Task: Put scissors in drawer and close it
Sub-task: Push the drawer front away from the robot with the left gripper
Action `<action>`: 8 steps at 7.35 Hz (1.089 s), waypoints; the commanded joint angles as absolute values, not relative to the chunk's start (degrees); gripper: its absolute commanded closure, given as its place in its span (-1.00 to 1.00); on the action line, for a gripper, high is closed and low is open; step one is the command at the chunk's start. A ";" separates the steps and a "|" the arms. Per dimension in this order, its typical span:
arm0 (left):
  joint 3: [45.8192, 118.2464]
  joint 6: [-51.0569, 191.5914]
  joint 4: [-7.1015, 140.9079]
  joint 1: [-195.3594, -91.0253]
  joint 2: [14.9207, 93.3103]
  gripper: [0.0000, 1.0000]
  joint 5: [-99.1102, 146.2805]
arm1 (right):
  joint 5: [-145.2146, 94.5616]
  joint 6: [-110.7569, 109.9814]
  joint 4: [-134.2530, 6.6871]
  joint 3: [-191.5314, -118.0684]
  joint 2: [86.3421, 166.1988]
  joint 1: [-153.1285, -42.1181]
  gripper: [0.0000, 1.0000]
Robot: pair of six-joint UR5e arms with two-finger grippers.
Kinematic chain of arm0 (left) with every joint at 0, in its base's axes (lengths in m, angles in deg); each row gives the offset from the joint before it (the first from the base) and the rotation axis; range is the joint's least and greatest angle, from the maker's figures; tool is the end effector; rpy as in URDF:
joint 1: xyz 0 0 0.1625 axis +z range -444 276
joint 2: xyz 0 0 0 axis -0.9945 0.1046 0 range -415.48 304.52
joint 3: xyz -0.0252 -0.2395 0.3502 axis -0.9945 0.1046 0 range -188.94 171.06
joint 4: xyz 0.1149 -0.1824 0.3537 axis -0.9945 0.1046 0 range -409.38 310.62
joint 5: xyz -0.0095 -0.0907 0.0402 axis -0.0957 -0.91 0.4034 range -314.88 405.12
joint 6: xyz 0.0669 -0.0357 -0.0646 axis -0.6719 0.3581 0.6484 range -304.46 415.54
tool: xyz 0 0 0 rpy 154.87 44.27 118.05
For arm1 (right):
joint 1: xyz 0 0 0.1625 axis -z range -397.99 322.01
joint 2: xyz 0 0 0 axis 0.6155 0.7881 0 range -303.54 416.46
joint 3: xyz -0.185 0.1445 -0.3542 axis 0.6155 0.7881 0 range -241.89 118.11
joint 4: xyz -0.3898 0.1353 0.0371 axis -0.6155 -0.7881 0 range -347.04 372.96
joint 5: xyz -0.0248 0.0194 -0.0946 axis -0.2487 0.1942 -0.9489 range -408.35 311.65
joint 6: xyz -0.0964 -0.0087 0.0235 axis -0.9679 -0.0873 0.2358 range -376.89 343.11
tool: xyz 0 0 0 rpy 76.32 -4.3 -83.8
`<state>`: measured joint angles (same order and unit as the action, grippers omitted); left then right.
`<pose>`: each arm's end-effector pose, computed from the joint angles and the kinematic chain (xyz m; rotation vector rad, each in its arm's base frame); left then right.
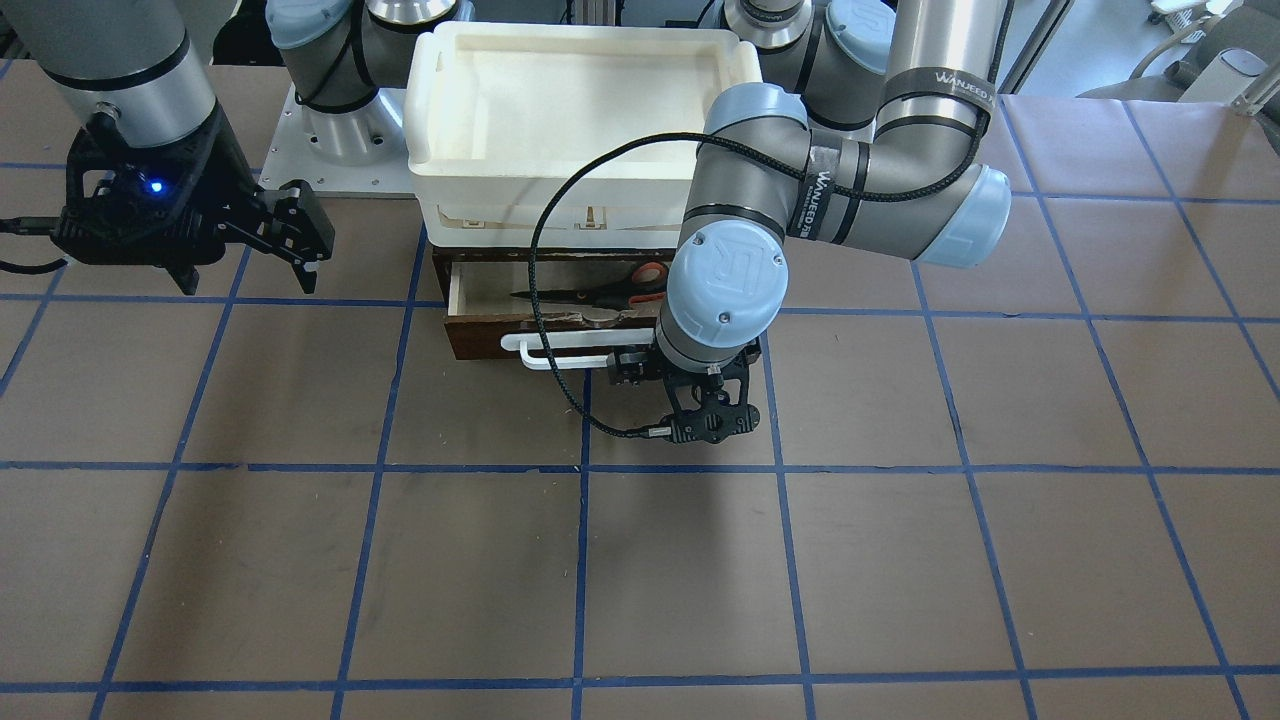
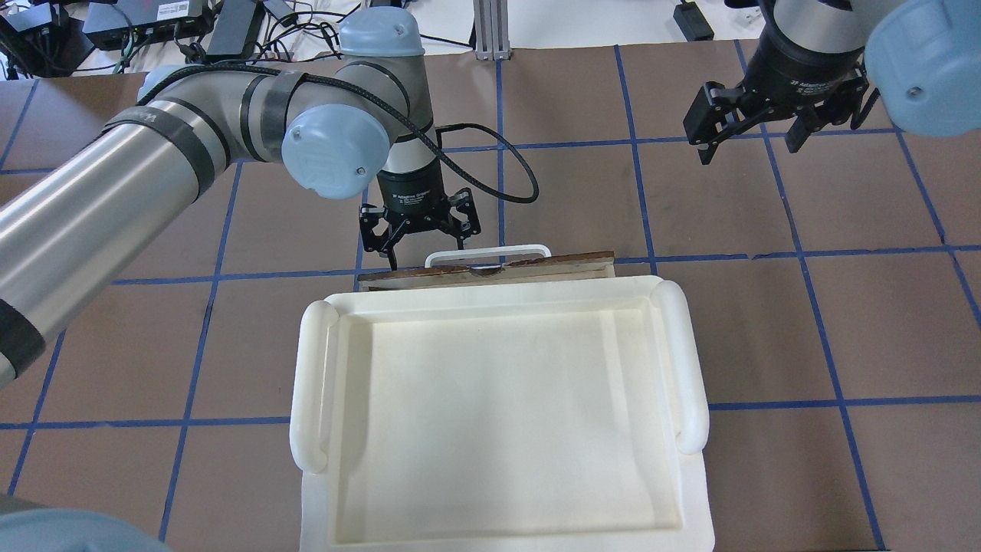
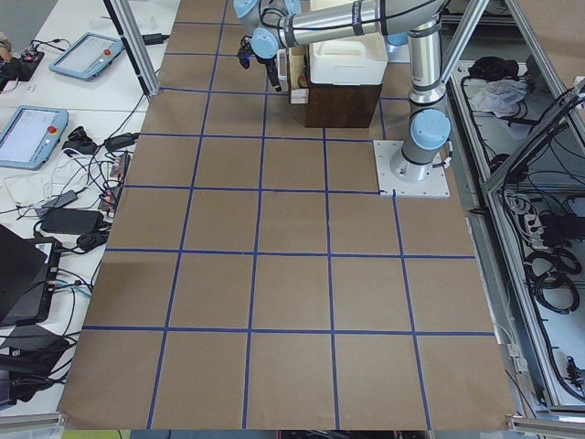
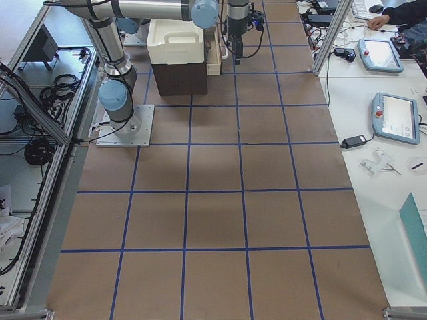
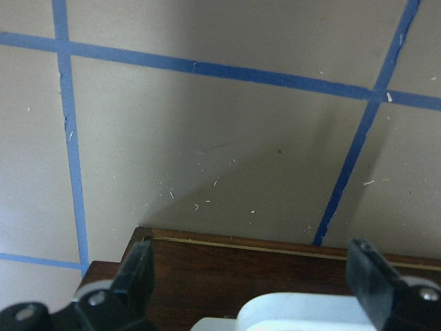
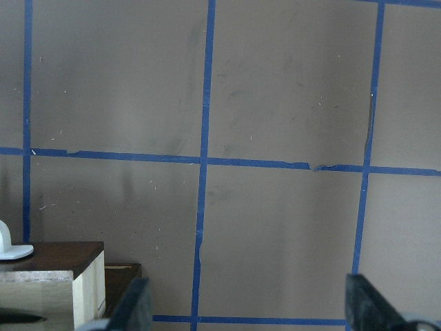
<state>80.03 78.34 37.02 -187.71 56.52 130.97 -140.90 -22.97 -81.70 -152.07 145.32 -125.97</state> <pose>-0.2767 -0.5408 0.2917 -0.2609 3.0665 0.4813 0.1109 -0.5102 0.4848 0.1077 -3.0901 0.0851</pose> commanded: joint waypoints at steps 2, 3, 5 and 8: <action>82.20 78.91 37.46 -187.79 55.00 -1.00 130.46 | -140.98 -23.04 -81.61 -152.07 145.41 -125.97 -1.00; 82.21 80.83 38.76 -187.88 54.65 -1.00 130.29 | -140.99 -23.04 -81.61 -152.07 145.41 -125.88 -1.00; 82.38 81.38 40.70 -187.88 53.95 -1.00 130.28 | -140.99 -23.22 -81.61 -152.07 145.32 -125.80 -1.00; 83.96 82.61 42.56 -187.97 52.98 -1.00 130.11 | -140.99 -23.39 -81.69 -152.07 145.32 -125.79 -1.00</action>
